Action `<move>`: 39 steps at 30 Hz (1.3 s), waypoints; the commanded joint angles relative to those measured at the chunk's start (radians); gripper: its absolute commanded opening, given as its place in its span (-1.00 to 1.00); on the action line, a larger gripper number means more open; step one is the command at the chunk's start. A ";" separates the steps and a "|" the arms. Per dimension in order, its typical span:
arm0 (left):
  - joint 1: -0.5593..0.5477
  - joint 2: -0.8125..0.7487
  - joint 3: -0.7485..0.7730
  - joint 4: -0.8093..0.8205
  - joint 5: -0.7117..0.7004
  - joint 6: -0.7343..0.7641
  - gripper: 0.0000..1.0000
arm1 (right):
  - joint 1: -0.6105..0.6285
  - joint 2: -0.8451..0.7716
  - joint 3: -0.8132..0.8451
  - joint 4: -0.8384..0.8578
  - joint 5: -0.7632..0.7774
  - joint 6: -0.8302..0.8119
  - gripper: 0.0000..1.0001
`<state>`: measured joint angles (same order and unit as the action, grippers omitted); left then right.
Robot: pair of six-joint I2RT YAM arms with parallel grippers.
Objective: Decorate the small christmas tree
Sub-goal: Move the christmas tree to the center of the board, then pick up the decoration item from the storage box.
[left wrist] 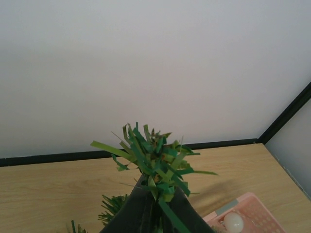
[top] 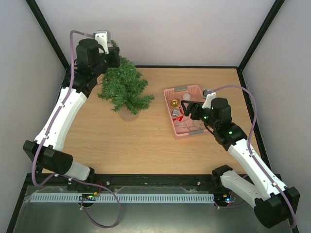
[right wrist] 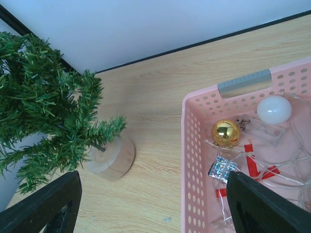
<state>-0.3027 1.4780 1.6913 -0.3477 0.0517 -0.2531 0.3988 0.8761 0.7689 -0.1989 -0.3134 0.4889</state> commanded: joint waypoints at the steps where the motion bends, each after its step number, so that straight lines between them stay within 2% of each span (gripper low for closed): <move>1: -0.007 -0.013 0.054 0.074 0.021 0.011 -0.95 | 0.003 -0.014 -0.010 -0.015 0.015 -0.007 0.60; 6: -0.025 -0.003 0.049 0.053 0.030 0.044 -0.90 | 0.003 -0.011 -0.012 -0.011 0.016 -0.003 0.60; 8: -0.026 -0.004 0.040 0.040 0.042 0.049 -0.57 | 0.003 -0.012 -0.015 -0.011 0.012 -0.003 0.60; 11: -0.029 -0.014 0.033 0.012 0.048 0.030 0.21 | 0.003 -0.005 -0.012 -0.025 0.009 -0.012 0.61; 12: -0.031 -0.021 0.032 -0.003 0.051 0.023 0.36 | 0.003 0.001 -0.008 -0.035 0.009 -0.013 0.61; 16: -0.045 -0.068 0.010 -0.041 0.078 0.003 0.66 | 0.003 0.018 0.003 -0.062 0.029 -0.019 0.60; 19: -0.053 -0.115 -0.016 -0.091 0.042 -0.013 0.95 | 0.003 0.047 0.031 -0.111 0.093 -0.023 0.61; 23: -0.055 -0.195 -0.077 -0.193 -0.044 -0.040 0.99 | 0.003 0.108 0.084 -0.210 0.208 -0.038 0.60; 26: -0.055 -0.297 -0.190 -0.230 -0.052 -0.061 0.99 | 0.003 0.151 0.107 -0.253 0.251 -0.043 0.54; 30: -0.055 -0.436 -0.385 -0.246 -0.054 -0.084 0.99 | 0.003 0.219 0.124 -0.263 0.278 -0.050 0.20; 34: -0.055 -0.586 -0.621 -0.223 -0.015 -0.099 1.00 | 0.003 0.300 0.130 -0.219 0.265 -0.017 0.02; 39: -0.055 -0.770 -0.889 -0.100 0.108 -0.100 0.99 | 0.003 0.401 0.099 -0.054 0.176 0.084 -0.12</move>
<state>-0.3553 0.8173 0.9405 -0.5335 0.0608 -0.3420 0.3992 1.2209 0.8715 -0.3832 -0.0895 0.4885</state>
